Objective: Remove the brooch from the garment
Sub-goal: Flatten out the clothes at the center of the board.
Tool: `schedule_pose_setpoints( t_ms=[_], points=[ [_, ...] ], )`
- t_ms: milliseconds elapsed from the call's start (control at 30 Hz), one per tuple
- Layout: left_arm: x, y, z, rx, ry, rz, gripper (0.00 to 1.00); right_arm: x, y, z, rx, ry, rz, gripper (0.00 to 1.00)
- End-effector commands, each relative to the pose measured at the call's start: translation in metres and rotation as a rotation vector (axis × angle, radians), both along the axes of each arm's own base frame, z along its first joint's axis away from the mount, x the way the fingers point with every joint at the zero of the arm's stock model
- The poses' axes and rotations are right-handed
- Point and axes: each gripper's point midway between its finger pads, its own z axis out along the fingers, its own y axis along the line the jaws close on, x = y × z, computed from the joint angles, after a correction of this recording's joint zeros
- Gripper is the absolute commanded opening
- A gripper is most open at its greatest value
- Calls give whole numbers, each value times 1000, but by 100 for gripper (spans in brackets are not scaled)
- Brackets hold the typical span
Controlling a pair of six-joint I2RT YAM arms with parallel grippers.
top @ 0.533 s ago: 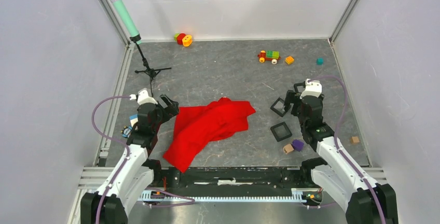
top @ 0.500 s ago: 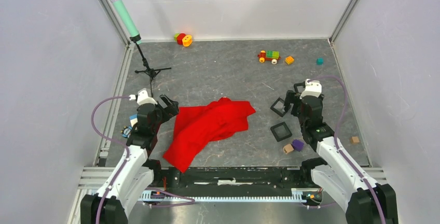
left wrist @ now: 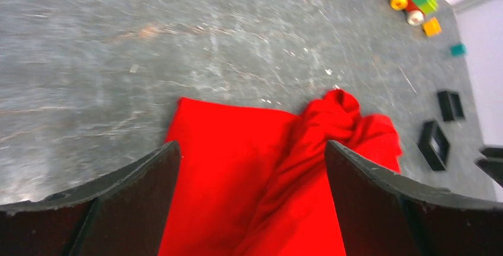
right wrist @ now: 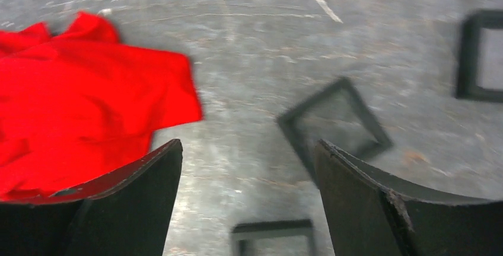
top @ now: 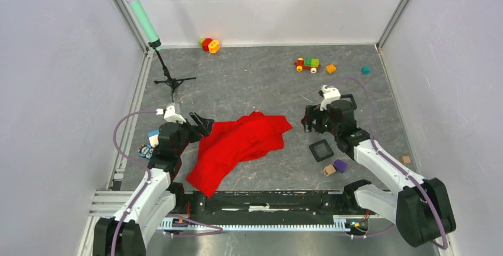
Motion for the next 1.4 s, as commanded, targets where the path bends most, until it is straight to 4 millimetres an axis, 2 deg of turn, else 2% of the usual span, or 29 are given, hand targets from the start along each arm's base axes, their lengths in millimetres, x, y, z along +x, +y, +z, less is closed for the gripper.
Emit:
schedule_pose_setpoints(
  t_ms=[0,233,367,433,533,600,767,867,933,967,1067,1167,1267,1367],
  points=[
    [3,-36,22,-106,-68,-180,93,5,50,23,41,-22,168,85],
    [0,-50,15,-132,-2,-252,85,13,80,-3,-13,54,213,73],
    [-16,-48,-3,-167,131,-209,84,16,82,-27,-109,137,221,59],
    [-26,-41,-9,-172,208,-158,84,20,80,-37,-178,153,205,59],
    [-37,-28,-8,-193,277,-43,88,23,83,-45,-248,162,196,58],
    [-43,-24,-1,-227,291,5,94,25,84,-48,-291,165,184,57],
    [-59,-17,11,-281,334,87,100,32,87,-61,-340,193,167,53],
    [-74,4,7,-293,441,271,100,31,93,-72,-337,223,197,41],
    [-83,13,7,-277,496,334,100,31,96,-74,-332,228,208,24],
    [-86,12,10,-273,509,328,100,33,94,-70,-328,218,193,15],
    [-93,4,16,-280,540,279,100,39,96,-50,-263,152,168,1],
    [-100,-3,16,-282,572,225,100,53,103,-26,-200,123,164,0],
    [-106,-6,9,-249,625,187,100,79,100,4,-192,95,114,0],
    [-111,-11,3,-228,668,144,97,116,93,51,-103,31,73,0]
  ],
)
